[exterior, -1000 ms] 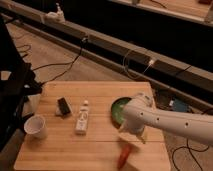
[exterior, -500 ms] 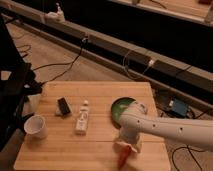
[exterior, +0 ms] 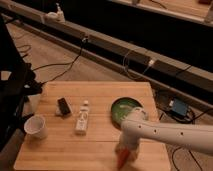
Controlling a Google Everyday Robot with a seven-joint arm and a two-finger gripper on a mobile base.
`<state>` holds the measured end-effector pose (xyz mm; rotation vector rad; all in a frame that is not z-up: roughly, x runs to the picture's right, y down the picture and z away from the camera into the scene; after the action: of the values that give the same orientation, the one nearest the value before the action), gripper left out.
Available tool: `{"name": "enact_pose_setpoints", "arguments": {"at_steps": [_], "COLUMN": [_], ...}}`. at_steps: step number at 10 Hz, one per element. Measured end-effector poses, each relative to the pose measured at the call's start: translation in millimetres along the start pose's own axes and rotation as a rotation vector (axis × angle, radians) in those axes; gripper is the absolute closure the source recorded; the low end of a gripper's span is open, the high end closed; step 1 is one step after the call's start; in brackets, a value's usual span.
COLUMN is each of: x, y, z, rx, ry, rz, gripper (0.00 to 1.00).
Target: Place the pepper in the ceramic cup
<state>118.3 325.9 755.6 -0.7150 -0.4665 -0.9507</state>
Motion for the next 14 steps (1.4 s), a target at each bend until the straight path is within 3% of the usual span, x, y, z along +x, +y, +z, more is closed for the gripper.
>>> {"name": "enact_pose_setpoints", "arguments": {"at_steps": [2, 4, 7, 10, 12, 14], "x": [6, 10, 17, 34, 38, 35], "y": [5, 0, -23, -96, -158, -188], "z": [-5, -23, -51, -78, -95, -105], "rx": [-0.018, -0.016, 0.015, 0.151, 0.241, 0.296], "ry": [0.037, 0.081, 0.140, 0.188, 0.197, 0.193], "rz": [0.015, 0.016, -0.002, -0.046, -0.126, -0.183], "gripper": [0.76, 0.96, 1.00, 1.00, 1.00, 1.00]}}
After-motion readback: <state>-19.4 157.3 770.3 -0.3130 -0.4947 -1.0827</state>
